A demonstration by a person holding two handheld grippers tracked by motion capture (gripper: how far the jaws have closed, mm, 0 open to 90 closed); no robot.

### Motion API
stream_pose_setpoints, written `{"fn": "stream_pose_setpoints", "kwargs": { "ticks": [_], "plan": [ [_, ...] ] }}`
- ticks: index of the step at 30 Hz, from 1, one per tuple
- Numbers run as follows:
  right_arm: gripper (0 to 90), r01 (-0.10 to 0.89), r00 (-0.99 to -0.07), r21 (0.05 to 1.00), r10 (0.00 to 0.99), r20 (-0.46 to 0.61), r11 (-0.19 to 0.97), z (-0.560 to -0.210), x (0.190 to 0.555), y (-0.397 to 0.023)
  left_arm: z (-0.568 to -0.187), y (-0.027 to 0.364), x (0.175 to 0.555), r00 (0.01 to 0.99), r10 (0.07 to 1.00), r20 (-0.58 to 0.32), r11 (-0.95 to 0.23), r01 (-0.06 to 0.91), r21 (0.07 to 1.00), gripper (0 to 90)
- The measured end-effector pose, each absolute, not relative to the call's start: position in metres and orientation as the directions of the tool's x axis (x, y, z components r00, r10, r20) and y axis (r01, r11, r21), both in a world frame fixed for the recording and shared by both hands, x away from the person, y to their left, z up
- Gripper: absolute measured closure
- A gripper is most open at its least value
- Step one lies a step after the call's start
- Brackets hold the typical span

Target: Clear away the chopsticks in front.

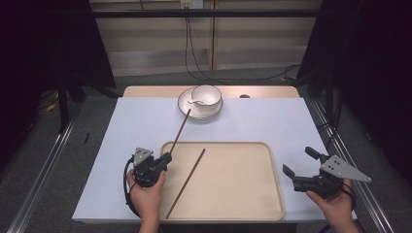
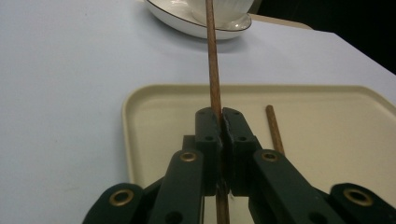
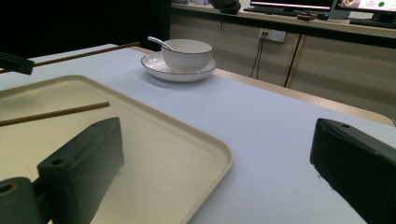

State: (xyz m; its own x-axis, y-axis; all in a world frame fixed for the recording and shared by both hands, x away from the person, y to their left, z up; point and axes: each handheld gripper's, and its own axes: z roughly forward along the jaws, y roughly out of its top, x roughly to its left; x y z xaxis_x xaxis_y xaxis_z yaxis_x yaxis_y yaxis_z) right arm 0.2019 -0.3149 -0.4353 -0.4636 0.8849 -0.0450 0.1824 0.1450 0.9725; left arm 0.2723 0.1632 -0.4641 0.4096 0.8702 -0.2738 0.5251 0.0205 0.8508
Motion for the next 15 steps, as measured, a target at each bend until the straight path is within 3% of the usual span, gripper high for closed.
{"fn": "stream_pose_setpoints", "kwargs": {
  "ticks": [15],
  "plan": [
    [2.4,0.180,-0.472,0.972,0.880,-0.051,0.153,-0.435,0.201,-0.314,-0.465,0.167,0.223,0.437,0.859,-0.266,0.004,0.514,0.858,85.9]
  ]
}}
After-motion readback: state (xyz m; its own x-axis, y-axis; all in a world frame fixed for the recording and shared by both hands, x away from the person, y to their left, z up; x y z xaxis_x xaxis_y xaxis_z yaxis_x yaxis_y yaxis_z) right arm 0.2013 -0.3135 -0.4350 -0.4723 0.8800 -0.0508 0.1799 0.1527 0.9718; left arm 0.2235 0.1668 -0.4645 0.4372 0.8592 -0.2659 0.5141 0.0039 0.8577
